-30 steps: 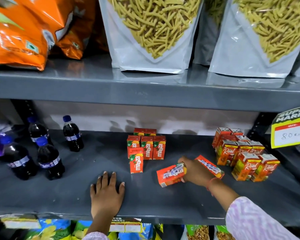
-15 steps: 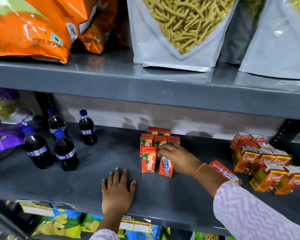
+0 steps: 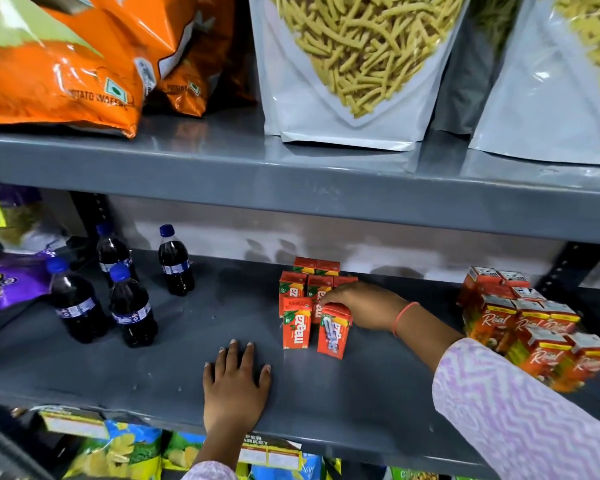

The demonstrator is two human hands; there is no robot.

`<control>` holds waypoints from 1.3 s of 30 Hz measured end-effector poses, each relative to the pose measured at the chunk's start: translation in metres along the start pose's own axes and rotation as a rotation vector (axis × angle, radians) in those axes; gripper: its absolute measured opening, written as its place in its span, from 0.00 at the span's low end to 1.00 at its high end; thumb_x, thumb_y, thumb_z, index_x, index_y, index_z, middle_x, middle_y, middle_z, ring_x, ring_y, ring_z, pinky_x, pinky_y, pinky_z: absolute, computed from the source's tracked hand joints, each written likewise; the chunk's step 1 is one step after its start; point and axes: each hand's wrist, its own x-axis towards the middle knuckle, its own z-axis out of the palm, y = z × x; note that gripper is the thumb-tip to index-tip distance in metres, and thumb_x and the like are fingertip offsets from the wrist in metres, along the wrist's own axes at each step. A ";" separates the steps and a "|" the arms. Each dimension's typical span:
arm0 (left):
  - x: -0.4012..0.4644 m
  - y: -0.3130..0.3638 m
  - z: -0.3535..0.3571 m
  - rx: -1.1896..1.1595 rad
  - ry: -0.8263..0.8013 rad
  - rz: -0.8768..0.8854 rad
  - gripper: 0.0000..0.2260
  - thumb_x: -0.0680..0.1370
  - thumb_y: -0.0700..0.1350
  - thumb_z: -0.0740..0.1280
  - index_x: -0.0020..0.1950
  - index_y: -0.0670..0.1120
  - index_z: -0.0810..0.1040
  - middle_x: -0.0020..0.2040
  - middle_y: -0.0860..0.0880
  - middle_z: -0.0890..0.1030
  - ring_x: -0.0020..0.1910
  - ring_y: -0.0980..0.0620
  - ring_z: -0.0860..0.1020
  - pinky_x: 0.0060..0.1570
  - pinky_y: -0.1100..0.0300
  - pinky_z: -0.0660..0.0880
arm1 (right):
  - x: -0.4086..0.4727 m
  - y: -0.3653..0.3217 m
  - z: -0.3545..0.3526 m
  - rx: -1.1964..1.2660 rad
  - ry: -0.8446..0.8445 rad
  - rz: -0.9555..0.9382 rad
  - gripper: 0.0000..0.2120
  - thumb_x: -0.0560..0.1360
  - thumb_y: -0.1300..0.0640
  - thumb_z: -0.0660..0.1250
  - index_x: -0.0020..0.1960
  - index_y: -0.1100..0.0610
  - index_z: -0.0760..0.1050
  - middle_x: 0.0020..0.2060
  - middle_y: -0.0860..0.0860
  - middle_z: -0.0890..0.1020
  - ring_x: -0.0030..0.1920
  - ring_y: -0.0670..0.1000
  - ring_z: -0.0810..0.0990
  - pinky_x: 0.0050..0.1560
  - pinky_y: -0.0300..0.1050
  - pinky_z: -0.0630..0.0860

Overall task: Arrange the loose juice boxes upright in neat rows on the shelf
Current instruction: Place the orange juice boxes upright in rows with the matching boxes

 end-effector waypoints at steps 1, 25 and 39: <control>0.000 0.000 0.001 0.003 0.000 -0.001 0.30 0.74 0.63 0.44 0.74 0.53 0.56 0.77 0.49 0.55 0.77 0.47 0.52 0.75 0.48 0.48 | 0.003 0.002 0.000 -0.023 -0.007 0.004 0.18 0.75 0.63 0.64 0.64 0.54 0.74 0.64 0.54 0.77 0.63 0.56 0.76 0.65 0.51 0.73; -0.001 0.003 -0.003 0.003 -0.013 0.003 0.26 0.78 0.59 0.51 0.75 0.52 0.55 0.78 0.49 0.54 0.77 0.47 0.51 0.76 0.48 0.48 | 0.011 0.005 0.001 -0.220 0.028 0.164 0.14 0.73 0.56 0.67 0.55 0.62 0.77 0.54 0.59 0.81 0.53 0.60 0.79 0.50 0.47 0.75; -0.002 0.003 -0.001 -0.001 0.017 -0.005 0.25 0.78 0.59 0.53 0.74 0.53 0.58 0.77 0.49 0.57 0.76 0.47 0.54 0.75 0.48 0.50 | -0.032 0.014 0.030 0.137 0.144 0.500 0.16 0.74 0.55 0.64 0.60 0.61 0.74 0.58 0.60 0.79 0.59 0.63 0.78 0.56 0.51 0.75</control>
